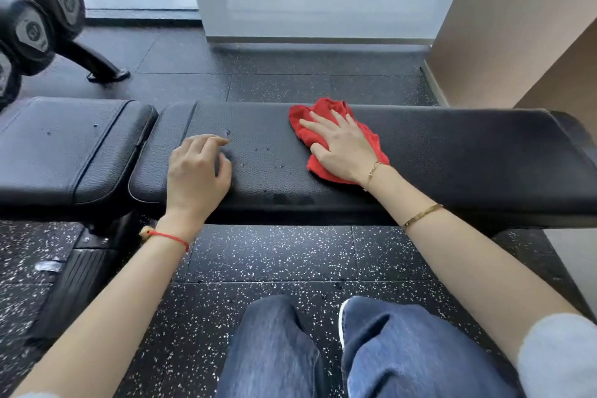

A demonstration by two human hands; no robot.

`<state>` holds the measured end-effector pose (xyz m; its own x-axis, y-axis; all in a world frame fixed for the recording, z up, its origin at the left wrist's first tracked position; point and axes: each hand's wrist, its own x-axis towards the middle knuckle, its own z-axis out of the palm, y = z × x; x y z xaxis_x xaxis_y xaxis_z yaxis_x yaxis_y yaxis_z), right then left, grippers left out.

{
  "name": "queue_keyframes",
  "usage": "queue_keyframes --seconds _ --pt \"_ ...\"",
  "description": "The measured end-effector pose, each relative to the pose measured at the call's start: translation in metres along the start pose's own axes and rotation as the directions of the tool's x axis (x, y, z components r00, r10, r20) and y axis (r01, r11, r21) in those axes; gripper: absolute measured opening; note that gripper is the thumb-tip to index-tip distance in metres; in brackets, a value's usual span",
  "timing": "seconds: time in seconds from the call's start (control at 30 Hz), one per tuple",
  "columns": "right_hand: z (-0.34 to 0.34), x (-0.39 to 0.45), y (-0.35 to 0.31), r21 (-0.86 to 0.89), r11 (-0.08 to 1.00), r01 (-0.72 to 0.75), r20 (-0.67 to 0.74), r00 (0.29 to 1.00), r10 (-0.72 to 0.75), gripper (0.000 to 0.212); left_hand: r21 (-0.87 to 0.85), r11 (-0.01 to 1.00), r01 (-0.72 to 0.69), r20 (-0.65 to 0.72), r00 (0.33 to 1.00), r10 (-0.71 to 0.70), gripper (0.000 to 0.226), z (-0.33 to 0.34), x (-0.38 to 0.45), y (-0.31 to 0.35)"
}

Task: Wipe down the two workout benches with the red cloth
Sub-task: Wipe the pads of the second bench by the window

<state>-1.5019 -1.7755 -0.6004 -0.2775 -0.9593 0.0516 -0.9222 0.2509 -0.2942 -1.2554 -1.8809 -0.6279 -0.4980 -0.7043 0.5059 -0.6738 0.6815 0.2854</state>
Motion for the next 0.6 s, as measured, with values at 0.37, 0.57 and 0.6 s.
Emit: queue_keyframes --seconds 0.37,0.57,0.6 --pt "-0.003 -0.019 0.009 0.002 1.000 0.015 -0.037 0.999 -0.015 0.053 -0.086 0.996 0.033 -0.006 0.999 -0.033 0.027 0.009 -0.004 -0.006" --pt "0.011 0.019 -0.037 -0.037 0.998 0.045 0.002 0.999 -0.045 0.053 -0.092 0.995 0.033 -0.016 0.999 -0.034 0.027 0.008 -0.004 -0.006" --pt "0.015 0.011 -0.048 -0.031 0.993 0.118 0.005 0.993 -0.118 0.053 -0.093 0.995 0.031 -0.015 0.999 -0.032 0.027 0.008 -0.004 -0.006"
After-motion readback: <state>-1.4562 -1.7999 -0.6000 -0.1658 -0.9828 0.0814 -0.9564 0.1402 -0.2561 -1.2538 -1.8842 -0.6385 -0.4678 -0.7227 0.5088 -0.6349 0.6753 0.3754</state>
